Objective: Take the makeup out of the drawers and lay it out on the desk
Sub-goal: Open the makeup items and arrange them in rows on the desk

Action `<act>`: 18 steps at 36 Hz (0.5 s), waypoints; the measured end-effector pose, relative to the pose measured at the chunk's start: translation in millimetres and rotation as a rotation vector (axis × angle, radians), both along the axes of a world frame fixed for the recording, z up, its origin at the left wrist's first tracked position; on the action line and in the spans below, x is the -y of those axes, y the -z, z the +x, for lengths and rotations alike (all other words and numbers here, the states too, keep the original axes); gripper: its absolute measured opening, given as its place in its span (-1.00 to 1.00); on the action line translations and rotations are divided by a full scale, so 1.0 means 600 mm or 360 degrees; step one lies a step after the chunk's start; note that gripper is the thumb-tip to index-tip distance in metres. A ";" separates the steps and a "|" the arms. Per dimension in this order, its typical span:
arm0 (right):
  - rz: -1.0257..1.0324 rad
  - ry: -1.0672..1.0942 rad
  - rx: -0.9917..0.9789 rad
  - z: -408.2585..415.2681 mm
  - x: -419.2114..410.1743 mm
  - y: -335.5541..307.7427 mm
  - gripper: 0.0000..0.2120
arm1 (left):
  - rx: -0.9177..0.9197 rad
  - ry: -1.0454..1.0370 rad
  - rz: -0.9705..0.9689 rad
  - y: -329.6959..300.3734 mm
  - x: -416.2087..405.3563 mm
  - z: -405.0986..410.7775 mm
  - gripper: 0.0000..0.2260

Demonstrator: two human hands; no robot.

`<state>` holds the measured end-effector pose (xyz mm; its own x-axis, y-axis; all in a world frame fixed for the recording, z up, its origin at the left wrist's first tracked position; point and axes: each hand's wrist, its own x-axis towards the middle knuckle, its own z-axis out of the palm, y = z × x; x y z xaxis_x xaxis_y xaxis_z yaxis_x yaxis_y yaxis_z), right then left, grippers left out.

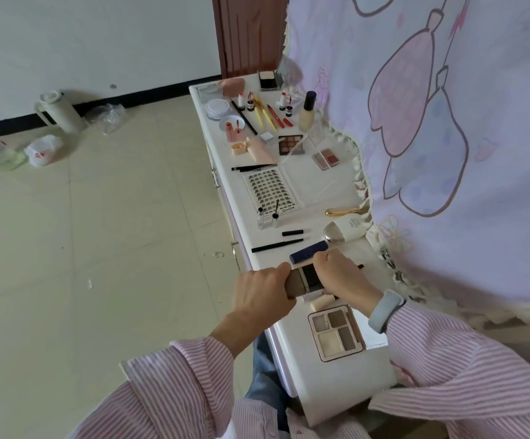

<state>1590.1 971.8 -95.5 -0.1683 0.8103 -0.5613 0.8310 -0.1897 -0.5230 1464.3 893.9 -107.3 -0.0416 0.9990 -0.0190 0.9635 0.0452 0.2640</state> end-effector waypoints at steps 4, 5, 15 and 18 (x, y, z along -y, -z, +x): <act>0.0264 -0.0323 0.0244 -0.003 -0.008 -0.003 -0.76 | 0.0094 -0.0014 0.0101 0.004 0.004 0.007 -0.77; 0.0394 -0.0358 0.0269 -0.002 -0.006 -0.006 -0.71 | 0.0086 -0.0034 0.0077 0.005 0.001 0.005 -0.82; 0.0305 -0.0379 0.0276 0.010 -0.017 0.038 -0.59 | 0.0007 0.0039 0.0108 -0.006 0.003 0.000 -0.74; 0.0342 -0.0450 0.0070 0.014 -0.001 0.000 -0.65 | -0.0005 0.0047 0.0028 -0.004 0.005 -0.012 -0.82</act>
